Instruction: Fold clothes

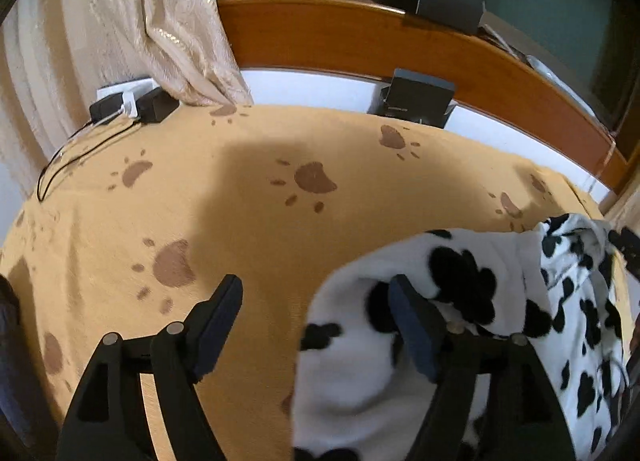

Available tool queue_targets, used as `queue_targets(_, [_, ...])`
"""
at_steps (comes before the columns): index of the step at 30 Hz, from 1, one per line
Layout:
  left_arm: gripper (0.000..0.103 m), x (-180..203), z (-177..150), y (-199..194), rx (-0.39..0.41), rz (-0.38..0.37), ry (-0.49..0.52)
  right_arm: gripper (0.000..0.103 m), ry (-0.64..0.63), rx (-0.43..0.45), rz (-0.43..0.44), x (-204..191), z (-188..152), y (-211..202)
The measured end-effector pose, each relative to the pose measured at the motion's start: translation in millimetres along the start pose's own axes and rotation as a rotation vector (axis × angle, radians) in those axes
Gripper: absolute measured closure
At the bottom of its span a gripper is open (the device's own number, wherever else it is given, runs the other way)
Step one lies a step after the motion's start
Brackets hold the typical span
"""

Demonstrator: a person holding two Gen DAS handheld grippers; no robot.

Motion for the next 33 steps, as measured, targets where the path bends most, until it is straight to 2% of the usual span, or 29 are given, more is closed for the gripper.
queue_targets(4, [0.023,-16.8,-19.9,-1.8,-0.031,-0.019,0.010,0.036,-0.048,0.063,-0.020,-6.7,6.0,-28.1])
queue_targets(5, [0.023,-21.0,-24.8,-2.2,-0.038,-0.023,0.013,0.036,-0.054,0.063,0.018,-12.0,5.4,-35.0])
queue_targets(7, [0.023,-29.4,-34.8,-3.1,-0.054,-0.032,0.018,0.036,-0.073,0.030,0.137,-26.3,2.7,-39.0])
queue_targets(9, [0.023,-37.9,-44.7,-4.1,-0.069,-0.042,0.024,0.036,-0.137,-0.073,0.360,-59.3,-7.5,-35.6])
queue_targets(11, [0.023,-42.4,-53.7,-3.9,-0.077,-0.035,0.026,0.036,-0.189,-0.191,0.534,-93.5,-20.9,-28.3])
queue_targets(13, [0.023,-46.0,-62.3,-3.5,-0.084,-0.024,0.027,0.036,-0.223,-0.285,0.640,-120.9,-32.8,-21.1])
queue_targets(14, [0.023,-47.8,-66.6,-3.3,-0.087,-0.018,0.028,0.036,-0.243,-0.318,0.666,-136.2,-38.4,-18.4])
queue_targets(16, [0.023,-51.4,-75.3,-3.0,-0.093,-0.007,0.029,0.036,-0.308,-0.354,0.666,-162.0,-44.4,-13.7])
queue_targets(20, [0.021,-58.6,-92.5,-2.2,-0.106,0.015,0.031,0.036,-0.417,-0.383,0.562,-204.4,-44.2,6.4])
queue_targets(23, [0.019,-51.8,-98.8,-2.1,-0.113,0.022,0.062,0.036,-0.434,-0.365,0.467,-217.9,-33.8,24.7])
queue_targets(26, [0.017,-42.8,-101.3,-1.2,-0.119,0.028,0.087,0.036,-0.405,-0.302,0.372,-221.7,-3.2,44.1])
queue_targets(29, [0.016,-39.5,-101.6,-1.0,-0.123,0.031,0.077,0.036,-0.358,-0.188,0.212,-219.0,41.4,62.6])
queue_targets(30, [0.016,-39.0,-102.2,-1.4,-0.123,0.030,0.073,0.036,-0.346,-0.134,0.151,-217.7,56.6,65.5])
queue_targets(33, [0.015,-36.5,-105.5,-3.2,-0.130,0.023,0.074,0.036,-0.279,0.057,0.046,-207.9,102.7,58.4])
Point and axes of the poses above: each gripper's, at about its wrist camera, not at the fingertips, and y roughly the way its jaws point, x to its right, z to its top, the point moved 4 cm from there along y, roughly the way its jaws point, and after that the axes turned 12 degrees about -x, right-handed, at the moved point
